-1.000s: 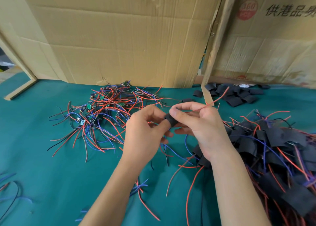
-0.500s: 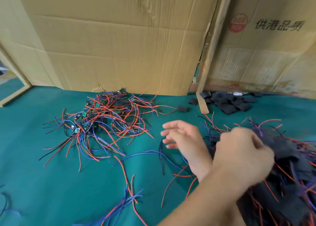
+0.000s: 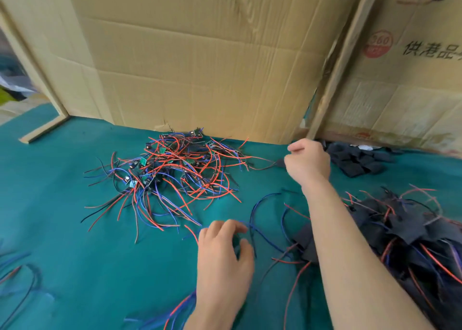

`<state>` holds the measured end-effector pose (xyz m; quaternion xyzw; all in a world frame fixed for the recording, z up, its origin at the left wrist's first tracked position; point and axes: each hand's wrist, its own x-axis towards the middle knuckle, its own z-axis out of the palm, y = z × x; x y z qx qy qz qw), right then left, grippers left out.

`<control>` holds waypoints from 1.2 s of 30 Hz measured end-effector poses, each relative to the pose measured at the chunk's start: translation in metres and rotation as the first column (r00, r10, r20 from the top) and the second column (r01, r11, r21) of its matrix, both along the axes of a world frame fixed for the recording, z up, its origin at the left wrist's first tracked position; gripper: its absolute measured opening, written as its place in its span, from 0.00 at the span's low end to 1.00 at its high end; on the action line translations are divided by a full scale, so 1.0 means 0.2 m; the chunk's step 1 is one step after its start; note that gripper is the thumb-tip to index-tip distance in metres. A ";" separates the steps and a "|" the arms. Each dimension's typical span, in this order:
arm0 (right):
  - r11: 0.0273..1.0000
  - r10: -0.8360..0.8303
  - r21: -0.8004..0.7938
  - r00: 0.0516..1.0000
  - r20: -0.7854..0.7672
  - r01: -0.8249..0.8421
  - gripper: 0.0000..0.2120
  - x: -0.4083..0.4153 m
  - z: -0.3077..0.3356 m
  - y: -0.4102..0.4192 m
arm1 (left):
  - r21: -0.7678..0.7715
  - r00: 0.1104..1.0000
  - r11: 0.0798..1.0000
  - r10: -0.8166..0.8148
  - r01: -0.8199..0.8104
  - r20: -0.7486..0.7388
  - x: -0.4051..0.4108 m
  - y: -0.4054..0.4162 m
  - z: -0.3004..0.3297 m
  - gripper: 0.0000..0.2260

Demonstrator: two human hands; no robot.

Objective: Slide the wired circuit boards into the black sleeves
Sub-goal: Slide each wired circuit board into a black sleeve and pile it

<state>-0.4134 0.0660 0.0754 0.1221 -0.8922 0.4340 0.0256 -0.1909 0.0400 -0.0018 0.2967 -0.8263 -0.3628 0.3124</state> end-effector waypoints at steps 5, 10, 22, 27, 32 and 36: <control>0.761 0.246 0.585 0.959 0.137 -0.279 0.27 -0.23 -0.11 -0.10 | -0.129 0.999 0.991 -0.047 0.046 -0.008 0.04 -0.02 -0.07 0.05; 0.797 0.205 0.594 0.973 -0.105 -0.104 0.12 -0.25 -0.19 -0.09 | -0.063 0.996 0.998 -0.024 0.018 -0.084 0.04 -0.03 -0.07 0.05; 0.758 0.475 0.533 0.878 -0.055 -0.377 0.10 0.03 -0.02 -0.55 | -0.040 0.997 0.999 -0.037 0.034 -0.062 0.04 -0.03 -0.07 0.06; 0.764 0.479 0.511 0.877 -0.040 -0.394 0.13 0.03 -0.09 -0.51 | -0.042 0.997 0.998 -0.039 0.037 -0.069 0.04 -0.03 -0.07 0.06; 0.920 0.387 0.118 0.914 -0.123 -0.374 0.10 0.11 0.13 -0.27 | -0.060 0.997 0.998 -0.039 0.034 -0.073 0.04 -0.03 -0.08 0.07; 0.931 0.330 -0.096 0.924 -0.195 -0.352 0.12 0.29 0.15 0.05 | 0.021 0.998 1.000 0.003 -0.002 -0.065 0.04 -0.03 -0.03 0.06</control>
